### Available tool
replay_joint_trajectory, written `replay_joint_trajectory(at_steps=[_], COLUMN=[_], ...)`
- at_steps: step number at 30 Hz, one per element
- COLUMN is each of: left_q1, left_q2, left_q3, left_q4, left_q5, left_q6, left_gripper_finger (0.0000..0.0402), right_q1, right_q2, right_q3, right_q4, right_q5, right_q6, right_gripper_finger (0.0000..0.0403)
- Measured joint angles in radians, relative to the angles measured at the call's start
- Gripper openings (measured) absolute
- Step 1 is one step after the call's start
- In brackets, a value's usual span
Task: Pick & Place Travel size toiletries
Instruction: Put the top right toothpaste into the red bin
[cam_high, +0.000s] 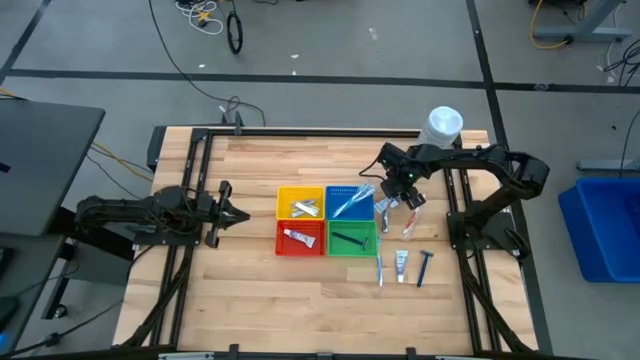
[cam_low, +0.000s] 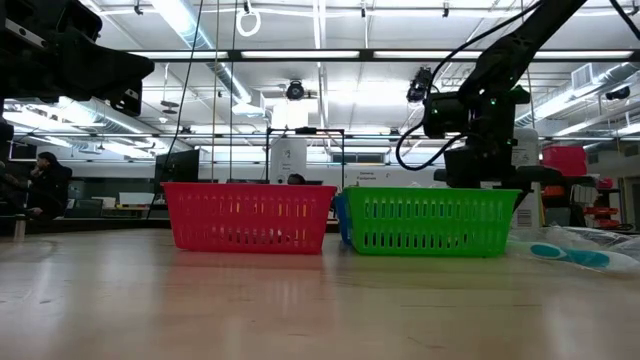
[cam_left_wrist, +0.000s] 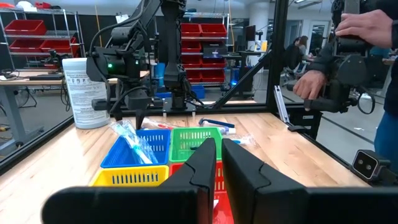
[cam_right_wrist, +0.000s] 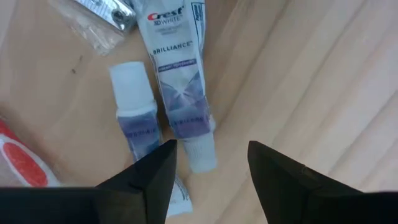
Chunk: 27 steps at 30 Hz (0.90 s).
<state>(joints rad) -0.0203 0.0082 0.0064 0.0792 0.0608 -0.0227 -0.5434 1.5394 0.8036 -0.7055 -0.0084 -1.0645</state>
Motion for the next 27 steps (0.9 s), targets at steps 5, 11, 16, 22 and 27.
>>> replay_joint_trajectory(at_steps=[5, 11, 16, 22, 27], left_q1=[0.000, 0.000, 0.000, 0.000, 0.000], left_q2=[0.000, 0.000, 0.000, 0.000, 0.000], left_q3=[0.000, 0.000, 0.000, 0.000, 0.000], left_q4=[0.000, 0.000, 0.000, 0.000, 0.000], left_q5=[0.000, 0.000, 0.000, 0.000, 0.000], left_q6=[0.000, 0.000, 0.000, 0.000, 0.000], left_gripper_finger=[0.0032, 0.0032, 0.0032, 0.0032, 0.0032], right_q1=[0.000, 0.000, 0.000, 0.000, 0.000], right_q2=[0.008, 0.017, 0.017, 0.017, 0.017], right_q3=[-0.003, -0.023, -0.023, -0.023, -0.023], right_q4=[0.002, 0.015, 0.015, 0.015, 0.015], right_q5=[-0.002, -0.002, -0.002, -0.002, -0.002], right_q6=[0.000, 0.000, 0.000, 0.001, 0.001], right_gripper_finger=[0.0202, 0.0181, 0.0156, 0.0122, 0.0104])
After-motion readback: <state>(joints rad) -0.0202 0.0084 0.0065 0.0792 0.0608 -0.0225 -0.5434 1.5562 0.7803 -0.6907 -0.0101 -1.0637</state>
